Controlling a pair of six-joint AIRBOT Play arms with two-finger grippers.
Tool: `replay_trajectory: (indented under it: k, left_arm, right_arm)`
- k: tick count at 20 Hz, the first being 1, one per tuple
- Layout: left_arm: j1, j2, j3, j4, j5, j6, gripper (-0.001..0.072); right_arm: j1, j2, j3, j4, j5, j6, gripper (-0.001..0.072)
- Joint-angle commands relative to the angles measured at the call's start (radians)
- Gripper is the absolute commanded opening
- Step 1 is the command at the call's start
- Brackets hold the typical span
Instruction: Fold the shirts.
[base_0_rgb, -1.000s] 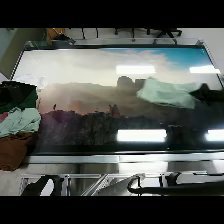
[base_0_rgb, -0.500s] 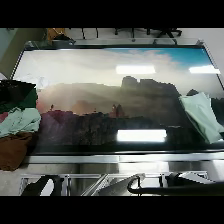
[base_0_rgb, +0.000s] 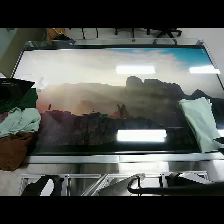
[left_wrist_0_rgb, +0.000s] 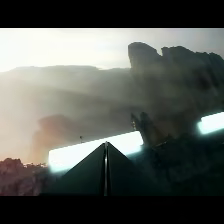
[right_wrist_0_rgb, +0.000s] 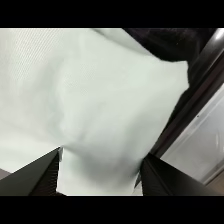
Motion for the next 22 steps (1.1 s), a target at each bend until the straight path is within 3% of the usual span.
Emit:
replay_trajectory:
  k: [1, 2, 3, 9, 10, 11, 13, 14, 18, 22]
  left_arm:
    - [0.001, 0.0, 0.0, 0.0, 0.032, 0.002, 0.0013]
    - [0.001, 0.0, 0.0, -0.001, 0.042, 0.001, 0.0013]
    - [0.001, -0.001, 0.0, -0.002, 0.052, 0.001, 0.0014]
    - [-0.01, -0.061, 0.0, -0.003, 0.058, 0.021, 0.0013]
    - [-0.025, -0.083, 0.0, -0.002, 0.059, 0.021, 0.0013]
    - [-0.04, -0.105, 0.0, 0.0, 0.057, 0.021, 0.0013]
    - [-0.071, -0.149, 0.0, -0.001, 0.045, 0.019, 0.0013]
    - [-0.088, -0.17, 0.0, -0.001, 0.034, 0.017, 0.0013]
    - [-0.197, -0.22, -0.008, -0.001, -0.041, -0.021, 0.0013]
    - [-0.379, -0.163, -0.182, 0.001, 0.006, -0.053, 0.0013]
  right_arm:
    - [-0.001, 0.039, 0.004, -0.006, -0.002, 0.052, 0.0525]
    - [-0.001, 0.063, 0.015, -0.006, -0.002, 0.074, 0.0464]
    - [-0.001, 0.085, 0.03, -0.006, -0.01, 0.093, 0.0449]
    - [0.167, 0.148, 0.149, 0.167, -0.045, 0.109, 0.0447]
    - [0.216, 0.159, 0.16, 0.206, -0.063, 0.106, 0.0341]
    - [0.27, 0.173, 0.161, 0.26, -0.074, 0.08, 0.0144]
    - [0.386, 0.186, 0.161, 0.317, -0.08, 0.074, 0.0092]
    - [0.459, 0.189, 0.161, 0.32, -0.08, 0.074, 0.0021]
    - [0.811, 0.191, 0.132, 0.32, -0.072, 0.09, 0.0021]
    - [1.226, 0.19, 0.042, 0.318, -0.103, 0.099, 0.002]
